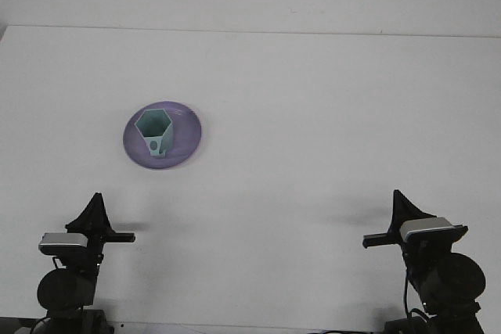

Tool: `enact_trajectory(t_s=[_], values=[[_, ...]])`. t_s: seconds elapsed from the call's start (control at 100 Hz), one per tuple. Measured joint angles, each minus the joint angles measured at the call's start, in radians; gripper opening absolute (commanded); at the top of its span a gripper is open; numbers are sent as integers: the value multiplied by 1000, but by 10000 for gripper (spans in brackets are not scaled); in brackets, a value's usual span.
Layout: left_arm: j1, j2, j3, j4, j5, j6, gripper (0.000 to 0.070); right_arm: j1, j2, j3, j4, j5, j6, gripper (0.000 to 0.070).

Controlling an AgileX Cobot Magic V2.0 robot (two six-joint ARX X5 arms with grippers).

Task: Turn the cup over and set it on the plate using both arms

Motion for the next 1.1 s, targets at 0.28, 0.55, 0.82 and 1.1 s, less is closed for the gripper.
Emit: enact_trajectory(t_s=[0.28,0.55,0.82,1.1], values=[[0,0,0,6,0,0,15,0,0,0,1,0,0,0],[0,0,0,6,0,0,15,0,0,0,1,0,0,0],[0,0,0,6,0,0,15,-26,-19,-40,100,55,-77,0],[0,0,0,6,0,0,15,-115,-227,-334,296,-23,-189,0]])
